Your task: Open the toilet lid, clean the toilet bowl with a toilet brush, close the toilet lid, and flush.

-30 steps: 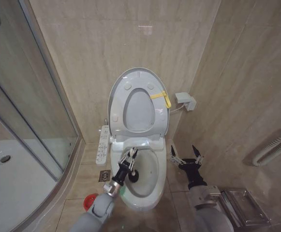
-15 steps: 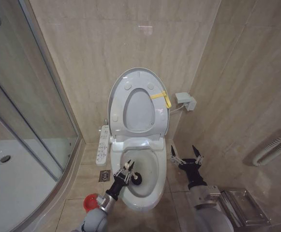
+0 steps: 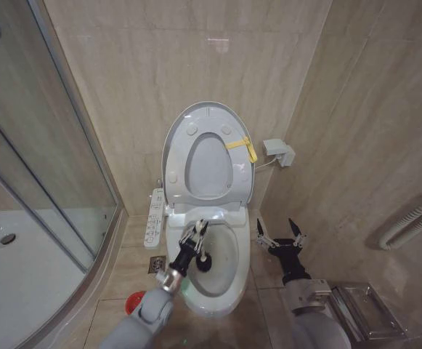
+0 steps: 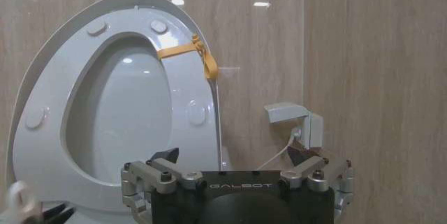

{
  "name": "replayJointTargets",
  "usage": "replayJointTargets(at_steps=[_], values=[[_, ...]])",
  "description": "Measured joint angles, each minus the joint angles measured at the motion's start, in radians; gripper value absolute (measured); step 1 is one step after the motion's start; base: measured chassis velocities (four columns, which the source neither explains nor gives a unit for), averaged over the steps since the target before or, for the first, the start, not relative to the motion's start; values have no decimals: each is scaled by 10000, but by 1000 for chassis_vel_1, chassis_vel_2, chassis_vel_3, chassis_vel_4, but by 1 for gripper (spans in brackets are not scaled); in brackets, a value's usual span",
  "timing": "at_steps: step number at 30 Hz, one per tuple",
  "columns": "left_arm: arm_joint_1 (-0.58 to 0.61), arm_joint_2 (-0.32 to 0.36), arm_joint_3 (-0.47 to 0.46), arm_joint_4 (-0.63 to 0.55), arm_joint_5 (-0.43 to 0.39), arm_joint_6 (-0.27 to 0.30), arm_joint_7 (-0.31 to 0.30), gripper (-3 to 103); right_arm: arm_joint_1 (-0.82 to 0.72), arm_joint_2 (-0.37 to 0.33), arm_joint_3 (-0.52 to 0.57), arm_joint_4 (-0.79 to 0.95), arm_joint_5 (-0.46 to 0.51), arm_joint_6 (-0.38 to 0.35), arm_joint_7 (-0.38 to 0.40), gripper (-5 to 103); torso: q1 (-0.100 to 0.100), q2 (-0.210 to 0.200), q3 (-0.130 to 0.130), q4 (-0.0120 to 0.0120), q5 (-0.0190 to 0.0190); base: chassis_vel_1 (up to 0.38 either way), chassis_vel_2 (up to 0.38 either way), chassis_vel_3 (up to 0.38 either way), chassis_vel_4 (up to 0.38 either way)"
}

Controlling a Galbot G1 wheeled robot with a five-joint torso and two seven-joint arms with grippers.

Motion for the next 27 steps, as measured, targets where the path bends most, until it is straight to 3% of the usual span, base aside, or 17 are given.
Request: replayJointTargets(at_steps=[11, 22, 27], values=[[-1662, -835, 1379, 1559, -348, -168, 61, 20, 0, 0, 0, 0, 0, 0, 0, 100, 0, -1, 1, 0, 0, 0, 0, 0, 0], [-2022, -1513, 2081, 2548, -562, -367, 197, 20, 0, 0, 0, 0, 0, -1, 0, 100, 0, -1, 0, 1, -1, 0, 0, 0, 0], [-2376, -1698, 2091, 3798, -735, -1183, 882, 20, 0, 0, 0, 0, 0, -1, 0, 100, 0, 0, 0, 0, -2, 0, 0, 0, 0]])
